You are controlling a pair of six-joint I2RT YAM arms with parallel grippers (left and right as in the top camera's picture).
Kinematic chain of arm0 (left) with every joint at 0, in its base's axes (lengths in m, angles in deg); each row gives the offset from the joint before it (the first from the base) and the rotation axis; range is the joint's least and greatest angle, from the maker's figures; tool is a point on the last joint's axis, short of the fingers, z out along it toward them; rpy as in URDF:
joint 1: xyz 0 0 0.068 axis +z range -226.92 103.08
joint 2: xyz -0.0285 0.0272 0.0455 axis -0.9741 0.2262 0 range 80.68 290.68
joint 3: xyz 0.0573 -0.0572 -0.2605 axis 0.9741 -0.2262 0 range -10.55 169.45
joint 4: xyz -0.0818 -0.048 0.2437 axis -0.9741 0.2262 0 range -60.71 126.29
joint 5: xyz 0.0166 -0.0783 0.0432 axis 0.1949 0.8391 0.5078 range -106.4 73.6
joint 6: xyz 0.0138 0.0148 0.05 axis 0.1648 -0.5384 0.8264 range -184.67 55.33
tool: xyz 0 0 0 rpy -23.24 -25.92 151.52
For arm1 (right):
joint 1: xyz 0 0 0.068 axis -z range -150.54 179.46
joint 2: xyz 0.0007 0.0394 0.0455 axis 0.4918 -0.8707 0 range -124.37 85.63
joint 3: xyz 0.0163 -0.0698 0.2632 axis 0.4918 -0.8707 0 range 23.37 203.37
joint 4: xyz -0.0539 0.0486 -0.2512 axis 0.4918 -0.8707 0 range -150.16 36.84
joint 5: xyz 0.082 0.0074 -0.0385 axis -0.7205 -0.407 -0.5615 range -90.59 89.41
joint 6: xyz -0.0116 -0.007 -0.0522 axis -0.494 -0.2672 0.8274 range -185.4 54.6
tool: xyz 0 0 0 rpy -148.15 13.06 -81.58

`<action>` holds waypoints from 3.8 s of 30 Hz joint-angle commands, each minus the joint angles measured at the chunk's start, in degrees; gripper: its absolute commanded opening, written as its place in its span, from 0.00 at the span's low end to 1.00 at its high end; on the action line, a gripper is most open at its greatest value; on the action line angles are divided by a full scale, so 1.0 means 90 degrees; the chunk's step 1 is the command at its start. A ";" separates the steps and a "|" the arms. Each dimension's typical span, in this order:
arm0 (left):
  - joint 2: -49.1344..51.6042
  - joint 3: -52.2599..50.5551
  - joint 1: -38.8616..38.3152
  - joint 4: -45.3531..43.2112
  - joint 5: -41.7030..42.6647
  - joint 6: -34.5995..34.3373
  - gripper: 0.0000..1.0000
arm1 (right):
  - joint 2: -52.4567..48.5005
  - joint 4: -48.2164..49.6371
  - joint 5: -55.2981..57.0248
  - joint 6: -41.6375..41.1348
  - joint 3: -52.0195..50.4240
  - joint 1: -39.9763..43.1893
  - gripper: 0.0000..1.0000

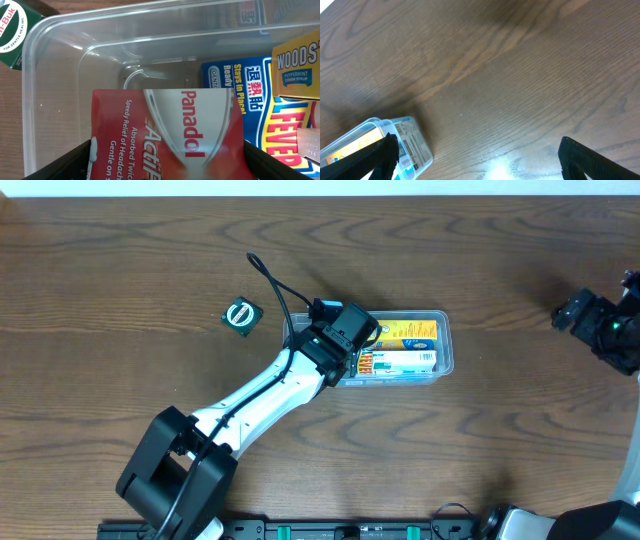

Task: Pack container
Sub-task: 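Lower the red Panadol box into the container's left end with the left gripper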

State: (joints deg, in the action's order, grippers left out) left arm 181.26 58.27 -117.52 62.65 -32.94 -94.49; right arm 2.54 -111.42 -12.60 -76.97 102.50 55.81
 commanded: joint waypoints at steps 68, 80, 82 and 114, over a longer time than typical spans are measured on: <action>-0.0413 0.0155 0.0313 -0.0066 -0.0075 0.0119 0.89 | -0.0010 -0.0002 -0.0029 -0.0068 0.0087 0.0029 0.99; -0.0532 0.0155 0.0313 0.0151 -0.0049 0.0117 0.74 | -0.0010 -0.0002 -0.0029 -0.0068 0.0087 0.0029 0.99; -0.0532 0.0155 0.0313 0.0216 -0.0046 0.0117 0.62 | -0.0010 -0.0002 -0.0027 -0.0068 0.0087 0.0029 0.99; -0.0345 0.0155 0.0563 0.0330 0.1122 0.0520 0.06 | -0.0010 0.0000 -0.0027 -0.0068 0.0087 0.0029 0.99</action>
State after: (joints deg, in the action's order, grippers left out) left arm 177.45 58.29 -112.69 65.10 -25.09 -90.28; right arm 2.54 -111.42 -12.60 -76.97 102.50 55.81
